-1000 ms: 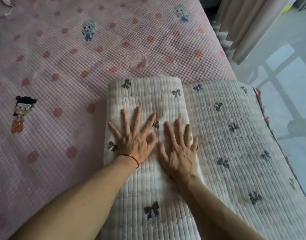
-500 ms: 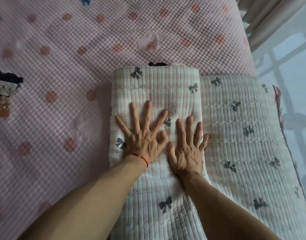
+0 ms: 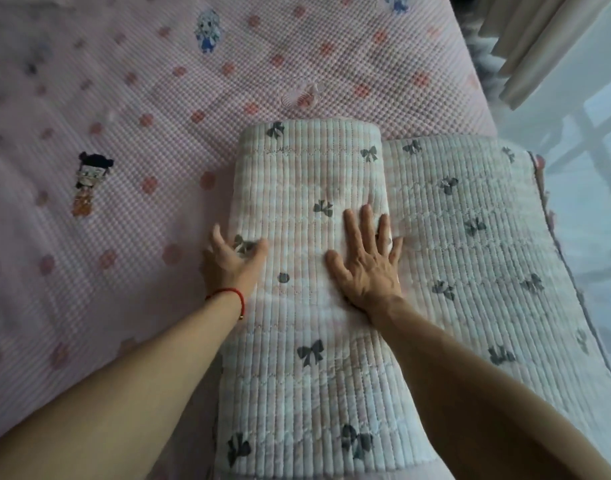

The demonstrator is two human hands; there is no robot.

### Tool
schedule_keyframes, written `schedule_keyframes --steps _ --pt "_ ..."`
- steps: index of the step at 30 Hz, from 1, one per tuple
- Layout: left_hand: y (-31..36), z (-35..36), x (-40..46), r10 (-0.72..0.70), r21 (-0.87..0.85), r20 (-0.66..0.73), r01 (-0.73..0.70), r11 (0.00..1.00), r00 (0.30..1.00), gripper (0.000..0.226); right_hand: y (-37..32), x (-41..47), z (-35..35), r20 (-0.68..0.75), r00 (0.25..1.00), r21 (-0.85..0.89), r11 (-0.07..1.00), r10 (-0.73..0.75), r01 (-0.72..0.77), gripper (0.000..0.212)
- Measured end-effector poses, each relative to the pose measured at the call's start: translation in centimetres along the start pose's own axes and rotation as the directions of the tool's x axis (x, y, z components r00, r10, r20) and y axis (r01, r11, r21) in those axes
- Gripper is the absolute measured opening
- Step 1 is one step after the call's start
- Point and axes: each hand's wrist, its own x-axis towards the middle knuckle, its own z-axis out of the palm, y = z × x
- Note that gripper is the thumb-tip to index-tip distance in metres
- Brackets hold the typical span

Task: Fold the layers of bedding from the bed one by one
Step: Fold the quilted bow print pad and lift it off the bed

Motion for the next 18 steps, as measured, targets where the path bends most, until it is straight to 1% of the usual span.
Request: schedule_keyframes --steps 1,2,3,4,6,7,8,10,11,12,13,15,17,18 --pt "-1.3 -0.8 -0.4 -0.205 -0.062 0.145 0.215 0.975 0.968 0.113 0.5 -0.5 -0.3 0.03 0.999 -0.021 1.0 -0.019 0.02 0.078" --pt "-2.4 -1.7 -0.9 -0.301 -0.101 0.289 0.342 0.934 0.909 0.127 0.9 -1.1 -0.8 0.062 0.998 -0.025 0.999 -0.031 0.033 0.078" --pt "-2.8 -2.4 -1.4 -0.332 -0.114 0.374 0.398 0.91 0.866 0.132 1.4 -1.7 -1.1 0.096 0.995 -0.028 0.999 -0.033 0.036 0.079" --pt "-2.3 -3.0 -1.7 -0.296 -0.155 0.421 0.39 0.908 0.857 0.125 2.0 -2.5 -1.8 0.12 0.992 -0.017 0.999 -0.039 0.041 0.079" --pt "0.2 -4.5 -3.3 -0.155 -0.244 0.443 0.285 0.927 0.883 0.083 2.9 -3.8 -2.1 0.186 0.982 0.028 0.999 -0.037 0.032 0.081" --pt "2.4 -4.8 -4.6 -0.076 -0.265 0.451 0.215 0.94 0.889 0.069 3.7 -4.6 -3.0 0.216 0.975 0.056 0.998 -0.049 0.038 0.081" --pt "3.8 -4.9 -5.6 -0.022 -0.27 0.459 0.163 0.949 0.888 0.066 4.3 -5.5 -3.4 0.267 0.961 0.087 0.995 -0.072 0.05 0.079" --pt "7.7 -4.9 -8.4 0.085 -0.271 0.468 0.051 0.961 0.88 0.083 5.0 -6.9 -5.7 0.368 0.928 0.286 0.957 -0.064 -0.048 0.074" --pt "9.8 -4.4 -9.9 0.128 -0.264 0.449 -0.006 0.964 0.884 0.092 5.2 -7.9 -7.6 0.441 0.897 0.4 0.903 -0.04 -0.156 0.072" --pt "11.8 -3.6 -11.2 0.16 -0.24 0.409 -0.063 0.969 0.898 0.098 5.6 -8.7 -9.4 0.489 0.872 0.464 0.856 -0.033 -0.228 0.068" --pt "13.8 -2.5 -12.4 0.179 -0.195 0.354 -0.115 0.974 0.918 0.102 6.3 -9.5 -11.1 0.499 0.865 0.534 0.805 -0.054 -0.257 0.066" --pt "18.2 -0.1 -15.6 0.242 -0.132 0.277 -0.213 0.968 0.93 0.102 8.0 -11.4 -14.5 0.551 0.833 0.656 0.642 -0.048 -0.397 0.072" --pt "21.9 3.1 -18.8 0.304 -0.071 0.251 -0.295 0.953 0.919 0.099 9.7 -13.4 -17.7 0.544 0.837 0.741 0.505 -0.066 -0.442 0.079" --pt "23.8 5.2 -20.3 0.329 -0.005 0.256 -0.339 0.941 0.909 0.097 10.9 -14.3 -19.3 0.526 0.848 0.774 0.451 -0.068 -0.444 0.079"
